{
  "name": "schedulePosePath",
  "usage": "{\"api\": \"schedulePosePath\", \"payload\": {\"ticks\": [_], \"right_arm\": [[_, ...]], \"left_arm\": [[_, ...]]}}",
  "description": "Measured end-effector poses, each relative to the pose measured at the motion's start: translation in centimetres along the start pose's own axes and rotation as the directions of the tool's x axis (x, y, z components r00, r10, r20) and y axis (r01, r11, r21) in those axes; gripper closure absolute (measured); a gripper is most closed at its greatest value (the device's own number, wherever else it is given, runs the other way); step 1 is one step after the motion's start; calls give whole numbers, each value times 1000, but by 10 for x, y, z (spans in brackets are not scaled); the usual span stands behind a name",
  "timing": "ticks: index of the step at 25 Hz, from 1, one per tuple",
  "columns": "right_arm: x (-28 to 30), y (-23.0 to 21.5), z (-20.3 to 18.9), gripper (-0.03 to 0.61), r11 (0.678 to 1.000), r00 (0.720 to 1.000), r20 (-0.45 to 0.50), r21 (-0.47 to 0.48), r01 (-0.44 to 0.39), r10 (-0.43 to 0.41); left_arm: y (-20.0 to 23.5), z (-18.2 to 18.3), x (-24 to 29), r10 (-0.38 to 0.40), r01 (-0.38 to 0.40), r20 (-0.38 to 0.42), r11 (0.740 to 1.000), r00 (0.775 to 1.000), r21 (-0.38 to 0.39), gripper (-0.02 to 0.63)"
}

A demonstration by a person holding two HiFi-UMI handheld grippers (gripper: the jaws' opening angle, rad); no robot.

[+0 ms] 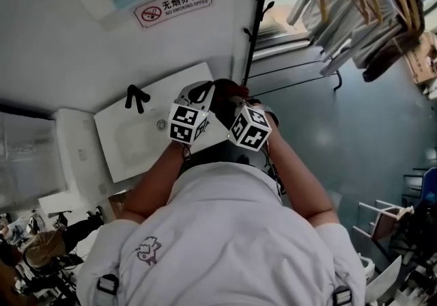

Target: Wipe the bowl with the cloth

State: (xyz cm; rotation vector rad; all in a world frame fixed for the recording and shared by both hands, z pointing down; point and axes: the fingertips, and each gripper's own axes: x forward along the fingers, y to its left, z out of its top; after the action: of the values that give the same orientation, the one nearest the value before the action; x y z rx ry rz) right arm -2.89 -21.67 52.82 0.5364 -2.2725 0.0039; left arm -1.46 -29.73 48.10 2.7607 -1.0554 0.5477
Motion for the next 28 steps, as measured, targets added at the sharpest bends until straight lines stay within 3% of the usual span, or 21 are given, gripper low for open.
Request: {"api": "schedulePosePath", "payload": {"ticks": [5, 8, 11, 14, 18, 21, 24, 28], "right_arm": [[-44, 2, -17, 500, 992, 990, 111, 81, -100, 90], [-74, -3, -25, 500, 988, 981, 175, 111, -107, 87], [-104, -14, -43, 499, 991, 982, 186, 120, -66, 43], [-127, -29, -58, 499, 993, 983, 181, 122, -8, -14], [-146, -39, -58, 499, 997, 978, 192, 46, 70, -77], [-157, -35, -38, 499, 998, 949, 311, 56, 31, -47], [-164, -26, -19, 499, 997, 911, 413, 60, -40, 12], [-174, -17, -3, 499, 989, 859, 507, 70, -130, 77]], "left_arm": [[3, -5, 8, 64, -65, -16, 996, 998, -64, 591], [7, -10, 7, 82, -83, -15, 980, 997, -183, 591], [11, -15, 7, 87, -80, 6, 937, 996, -339, 591], [12, -19, 6, 64, -32, 48, 868, 997, -496, 591], [-6, -17, 11, -38, 125, 147, 754, 988, -644, 591], [-25, -12, 11, -110, 247, 232, 644, 966, -724, 591], [-43, -4, 9, -175, 368, 326, 531, 929, -763, 591], [-63, -3, 3, -245, 450, 378, 436, 893, -779, 591]]}}
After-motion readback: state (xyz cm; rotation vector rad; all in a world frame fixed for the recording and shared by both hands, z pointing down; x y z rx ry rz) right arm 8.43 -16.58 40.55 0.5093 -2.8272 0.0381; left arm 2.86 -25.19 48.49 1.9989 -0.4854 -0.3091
